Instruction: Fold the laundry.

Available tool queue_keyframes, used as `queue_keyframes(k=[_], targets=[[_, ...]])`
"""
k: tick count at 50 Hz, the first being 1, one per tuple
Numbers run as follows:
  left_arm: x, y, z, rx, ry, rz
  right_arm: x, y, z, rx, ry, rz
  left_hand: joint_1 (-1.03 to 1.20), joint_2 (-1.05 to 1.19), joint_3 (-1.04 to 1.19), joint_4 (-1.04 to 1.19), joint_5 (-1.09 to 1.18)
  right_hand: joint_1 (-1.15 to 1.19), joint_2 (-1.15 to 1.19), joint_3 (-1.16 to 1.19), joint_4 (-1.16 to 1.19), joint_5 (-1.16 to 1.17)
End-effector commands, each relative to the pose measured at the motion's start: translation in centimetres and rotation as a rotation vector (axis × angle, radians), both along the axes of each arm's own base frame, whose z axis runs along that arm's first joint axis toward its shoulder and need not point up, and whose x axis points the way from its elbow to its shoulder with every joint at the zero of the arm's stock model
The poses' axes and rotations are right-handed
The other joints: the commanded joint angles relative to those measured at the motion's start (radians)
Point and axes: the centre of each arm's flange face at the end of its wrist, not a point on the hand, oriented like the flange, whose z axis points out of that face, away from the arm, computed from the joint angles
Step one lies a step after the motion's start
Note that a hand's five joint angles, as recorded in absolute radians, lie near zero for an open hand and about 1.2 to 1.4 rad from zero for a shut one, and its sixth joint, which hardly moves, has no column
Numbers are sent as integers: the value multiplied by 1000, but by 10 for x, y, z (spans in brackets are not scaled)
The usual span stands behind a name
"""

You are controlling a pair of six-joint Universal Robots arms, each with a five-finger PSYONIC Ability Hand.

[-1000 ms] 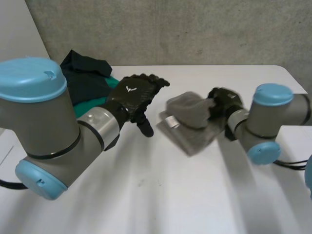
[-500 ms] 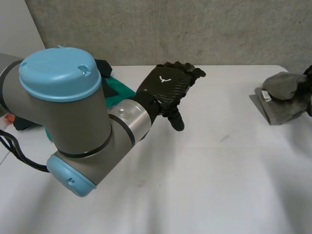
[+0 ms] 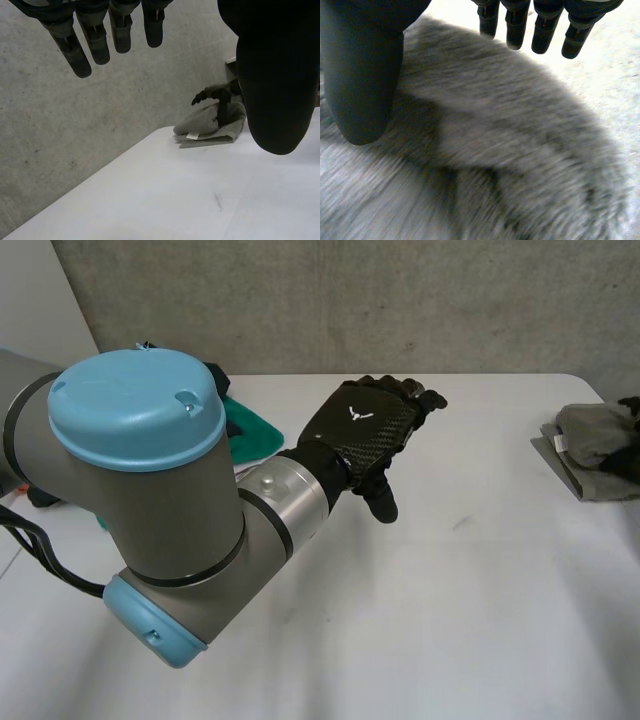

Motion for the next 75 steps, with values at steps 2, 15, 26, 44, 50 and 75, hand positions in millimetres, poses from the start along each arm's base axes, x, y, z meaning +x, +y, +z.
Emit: queue_keyframes(k=[2,15,26,44,50,75], targets=[[0,7,-3,12,-11,-13,3,26,11,73,284,95,23,4,-3,7,-13,-56,-43,-39,-39,-50],[10,8,30,-51,54,7,-24,61,134,-118,561,-170,14,-5,-11,-2,-22,-56,-43,-39,-39,-50],[83,-96,90,-250,178,361,93,132,176,-618,531,147,23,4,-3,7,-13,-56,-43,-39,-39,-50],[213,-291,-76,-305,-435,668,200,284,103,-340,404,696,-1,-20,-26,-16,-37,-56,-43,-39,-39,-50],[217,-309,-104,-315,-438,656,195,292,86,-237,416,715,362,343,337,346,326,-56,-43,-39,-39,-50],[44,-106,51,-297,174,199,151,254,106,-220,411,410,1209,1189,1183,1193,1172,-56,-43,-39,-39,-50]])
